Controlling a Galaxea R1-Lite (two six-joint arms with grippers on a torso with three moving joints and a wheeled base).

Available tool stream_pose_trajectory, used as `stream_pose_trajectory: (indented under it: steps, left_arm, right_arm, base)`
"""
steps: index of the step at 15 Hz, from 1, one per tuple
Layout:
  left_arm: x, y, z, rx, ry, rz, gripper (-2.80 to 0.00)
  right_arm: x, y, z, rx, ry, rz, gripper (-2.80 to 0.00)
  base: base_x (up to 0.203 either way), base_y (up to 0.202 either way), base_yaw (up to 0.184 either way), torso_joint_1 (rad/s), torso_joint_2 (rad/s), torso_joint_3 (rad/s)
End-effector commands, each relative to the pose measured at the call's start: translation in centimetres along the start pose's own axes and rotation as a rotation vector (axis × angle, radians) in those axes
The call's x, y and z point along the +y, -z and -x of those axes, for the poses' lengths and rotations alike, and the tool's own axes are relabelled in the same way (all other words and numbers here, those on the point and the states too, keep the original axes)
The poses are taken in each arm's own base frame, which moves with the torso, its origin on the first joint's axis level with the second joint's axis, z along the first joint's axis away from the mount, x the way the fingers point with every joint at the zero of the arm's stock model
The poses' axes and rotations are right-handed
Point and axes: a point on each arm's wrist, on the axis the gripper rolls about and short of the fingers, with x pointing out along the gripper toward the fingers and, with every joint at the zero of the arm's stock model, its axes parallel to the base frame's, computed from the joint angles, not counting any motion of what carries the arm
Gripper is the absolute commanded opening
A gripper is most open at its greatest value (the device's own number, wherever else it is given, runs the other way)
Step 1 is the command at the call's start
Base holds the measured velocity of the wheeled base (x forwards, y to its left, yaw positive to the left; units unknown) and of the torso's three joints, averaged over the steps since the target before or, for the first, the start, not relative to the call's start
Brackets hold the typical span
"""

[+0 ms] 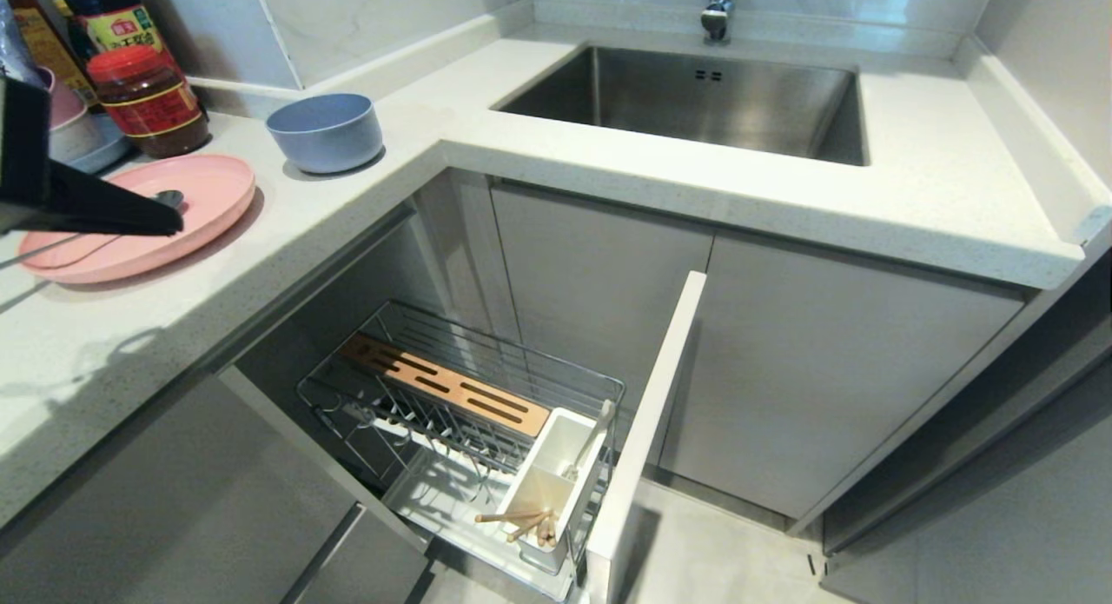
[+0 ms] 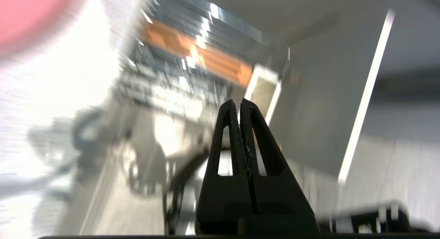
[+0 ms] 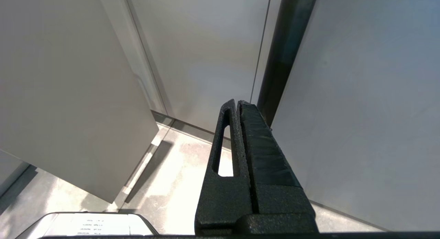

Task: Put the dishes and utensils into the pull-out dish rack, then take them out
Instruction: Pick up the spoon and place it in the cupboard

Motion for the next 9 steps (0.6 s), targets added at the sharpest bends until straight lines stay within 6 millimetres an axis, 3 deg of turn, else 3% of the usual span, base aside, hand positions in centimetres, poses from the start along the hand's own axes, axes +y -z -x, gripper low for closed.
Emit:
stream_pose_trajectory:
  steps: [1, 5, 9]
  left_arm:
    - [0.9, -0.3, 1.9, -0.101, -0.04, 0.039, -2.8]
    - [1.9, -1.3, 1.8, -0.197, -0.09, 0.114, -2.8]
    - [4.3, -2.1, 2.4, -0.277, -0.255, 0.127, -2.8]
  right_arm:
    - [0.0, 0.0, 0.0, 0.0, 0.0, 0.001, -2.8]
    - [0.0, 0.0, 0.0, 0.0, 0.001, 0.001, -2.8]
    - [0.0, 0.0, 0.0, 0.0, 0.0, 0.001, -2.8]
  base:
    - [0.0, 0.0, 0.0, 0.0, 0.0, 0.0]
    - [0.0, 0.0, 0.0, 0.0, 0.0, 0.0]
    - [0.0, 0.0, 0.0, 0.0, 0.0, 0.0]
